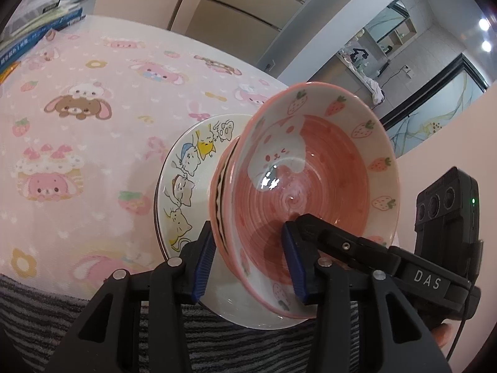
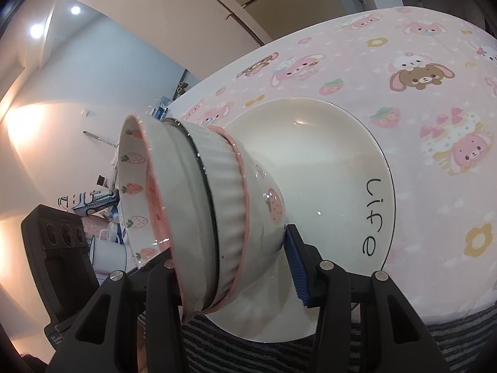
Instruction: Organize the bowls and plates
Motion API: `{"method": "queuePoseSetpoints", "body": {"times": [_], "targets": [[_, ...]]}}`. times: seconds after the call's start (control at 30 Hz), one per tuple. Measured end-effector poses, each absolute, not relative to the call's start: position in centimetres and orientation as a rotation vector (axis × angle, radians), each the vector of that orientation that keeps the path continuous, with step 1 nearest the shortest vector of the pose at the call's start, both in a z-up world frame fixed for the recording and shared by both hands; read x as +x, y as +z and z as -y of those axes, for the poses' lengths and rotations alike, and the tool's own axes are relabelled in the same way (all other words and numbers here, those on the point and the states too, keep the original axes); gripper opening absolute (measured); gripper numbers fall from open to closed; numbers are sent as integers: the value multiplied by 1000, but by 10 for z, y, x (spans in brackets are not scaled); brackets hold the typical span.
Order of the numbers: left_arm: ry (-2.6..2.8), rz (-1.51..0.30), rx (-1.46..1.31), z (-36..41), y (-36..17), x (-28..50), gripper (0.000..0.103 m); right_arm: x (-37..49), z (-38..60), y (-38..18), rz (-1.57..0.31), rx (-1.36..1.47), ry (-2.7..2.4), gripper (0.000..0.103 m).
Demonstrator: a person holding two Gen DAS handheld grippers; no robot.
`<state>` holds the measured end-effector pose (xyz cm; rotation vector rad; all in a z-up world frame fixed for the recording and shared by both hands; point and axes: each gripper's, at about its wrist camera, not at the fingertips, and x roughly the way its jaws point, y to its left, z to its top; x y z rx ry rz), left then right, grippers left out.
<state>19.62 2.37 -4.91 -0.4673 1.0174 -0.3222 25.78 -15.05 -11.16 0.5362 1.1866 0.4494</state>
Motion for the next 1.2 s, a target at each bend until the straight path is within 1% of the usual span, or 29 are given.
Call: {"method": "queuePoseSetpoints", "body": {"times": [0.4, 0.47, 0.53, 0.6, 0.67, 0.73, 0.8, 0.9, 0.97, 1.03, 1.07, 1.1, 1.13, 1.2], "targets": [[-323, -958, -443, -22, -49, 198, 42, 260, 156, -115, -1202, 543, 433, 49], [-311, -938, -422, -21, -46, 197, 42, 259, 159, -110, -1169, 536, 419, 49], [-299, -921, -400, -19, -45, 195, 42, 255, 163, -96, -1095, 489, 369, 49], [-299, -918, -396, -18, -46, 195, 47, 252, 168, -87, -1045, 456, 330, 49], [-305, -913, -400, -19, -46, 196, 51, 253, 172, -85, -1033, 459, 333, 50], [-293, -885, -383, -18, -42, 194, 58, 253, 174, -85, -1028, 479, 338, 50], [-266, -837, -336, -16, -37, 191, 72, 251, 173, -80, -1000, 447, 329, 50], [-243, -781, -292, -16, -30, 187, 74, 246, 168, -70, -936, 360, 293, 52], [-221, -731, -242, -15, -23, 182, 74, 242, 166, -63, -892, 324, 285, 55], [-185, -666, -180, -13, -14, 176, 75, 238, 164, -53, -844, 293, 291, 56], [-174, -633, -158, -13, -10, 172, 77, 236, 164, -49, -823, 281, 287, 56], [-157, -602, -137, -13, -5, 168, 82, 233, 165, -43, -790, 267, 276, 56], [-126, -581, -123, -14, 0, 165, 84, 229, 166, -36, -753, 251, 262, 57], [-125, -544, -111, -16, 9, 159, 84, 219, 169, -20, -677, 211, 243, 62]]}}
